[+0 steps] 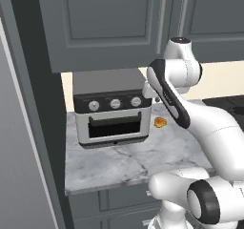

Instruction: Pick the sponge and bar soap from the cabinet and place them on the counter.

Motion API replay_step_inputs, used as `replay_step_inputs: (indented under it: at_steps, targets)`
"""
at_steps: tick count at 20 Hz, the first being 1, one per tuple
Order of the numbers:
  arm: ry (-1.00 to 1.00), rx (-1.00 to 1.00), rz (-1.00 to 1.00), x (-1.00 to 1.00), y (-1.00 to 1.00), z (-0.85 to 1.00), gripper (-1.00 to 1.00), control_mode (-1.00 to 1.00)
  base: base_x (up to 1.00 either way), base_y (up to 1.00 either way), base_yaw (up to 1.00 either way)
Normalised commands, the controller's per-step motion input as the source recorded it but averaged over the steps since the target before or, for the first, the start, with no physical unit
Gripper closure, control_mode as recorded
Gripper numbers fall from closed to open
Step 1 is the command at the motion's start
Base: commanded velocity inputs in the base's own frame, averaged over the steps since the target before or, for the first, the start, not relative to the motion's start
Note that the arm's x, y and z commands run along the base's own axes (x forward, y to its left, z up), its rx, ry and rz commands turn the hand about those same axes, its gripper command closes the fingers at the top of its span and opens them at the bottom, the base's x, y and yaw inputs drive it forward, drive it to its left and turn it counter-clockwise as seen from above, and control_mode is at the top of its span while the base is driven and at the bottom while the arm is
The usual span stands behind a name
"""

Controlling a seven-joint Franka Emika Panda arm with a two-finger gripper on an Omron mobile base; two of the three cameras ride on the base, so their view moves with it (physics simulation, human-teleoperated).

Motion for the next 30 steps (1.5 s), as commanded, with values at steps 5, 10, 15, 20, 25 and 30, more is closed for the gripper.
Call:
replay_step_inputs:
  at_steps: [5,10,15,20,25,30]
  targets:
    - [-0.05,0.0,0.03,-0.1,-0.07,0.08,-1.0,-1.0,0.0,0.0,0.0]
    - [-0.19,0.0,0.0,-0.39,-0.18,0.16,-1.0,-1.0,0.0,0.0,0.0]
    - [-0.21,-0.01,0.0,-0.42,-0.17,0.19,-1.0,-1.0,0.0,0.0,0.0]
    - [-0.21,0.0,0.0,-0.35,-0.22,0.29,-1.0,-1.0,0.0,0.0,0.0]
    - [-0.17,0.03,-0.01,-0.04,-0.15,0.53,-1.0,-1.0,0.0,0.0,0.0]
    - [-0.16,0.04,0.0,0.0,-0.05,0.59,-1.0,-1.0,0.0,0.0,0.0]
